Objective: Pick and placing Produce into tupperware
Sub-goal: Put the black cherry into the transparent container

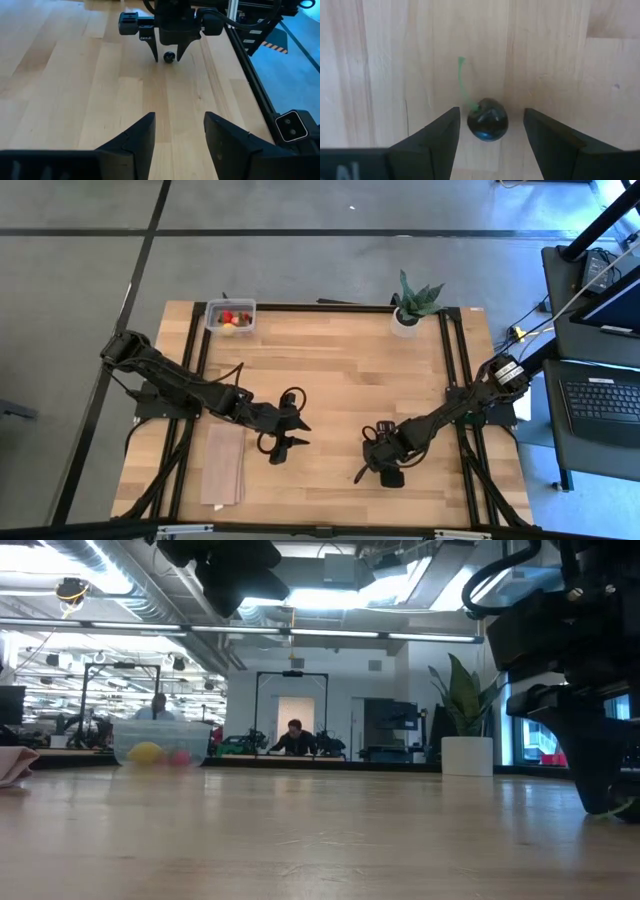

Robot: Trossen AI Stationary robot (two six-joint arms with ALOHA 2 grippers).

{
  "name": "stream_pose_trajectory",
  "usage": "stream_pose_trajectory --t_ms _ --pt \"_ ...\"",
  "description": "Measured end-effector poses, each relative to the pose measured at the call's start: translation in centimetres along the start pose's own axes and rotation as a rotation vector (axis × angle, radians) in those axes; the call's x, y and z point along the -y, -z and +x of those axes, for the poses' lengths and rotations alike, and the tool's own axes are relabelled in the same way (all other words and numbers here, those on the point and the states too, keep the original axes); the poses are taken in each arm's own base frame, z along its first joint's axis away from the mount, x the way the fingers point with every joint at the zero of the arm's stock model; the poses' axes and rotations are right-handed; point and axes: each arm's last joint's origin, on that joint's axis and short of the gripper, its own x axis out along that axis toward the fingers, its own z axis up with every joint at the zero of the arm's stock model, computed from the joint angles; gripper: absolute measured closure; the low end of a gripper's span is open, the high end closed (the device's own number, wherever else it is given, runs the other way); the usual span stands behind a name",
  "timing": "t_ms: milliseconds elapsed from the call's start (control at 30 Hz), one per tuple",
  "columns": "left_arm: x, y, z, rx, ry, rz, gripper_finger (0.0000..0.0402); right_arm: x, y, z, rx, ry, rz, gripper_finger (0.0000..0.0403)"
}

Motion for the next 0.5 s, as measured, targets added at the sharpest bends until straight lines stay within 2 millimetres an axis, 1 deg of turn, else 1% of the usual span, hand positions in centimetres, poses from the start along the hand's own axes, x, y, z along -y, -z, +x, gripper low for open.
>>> stream_pose_trajectory --t_ms 133,333,500 --pt "0.0 0.0 0.0 0.0 0.0 0.0 0.0242 0.04 -0.01 0.02 0.013 0.023 0.014 0.0178" --pt "0.0 0.0 0.0 0.0 0.0 0.0 0.0233 0.09 0.0 0.04 0.016 0.035 0.03 0.0181" --pt "-0.02 -0.01 0.0 0.0 -0.001 0.0 0.0232 0.15 0.04 0.06 0.016 0.048 0.029 0.0211"
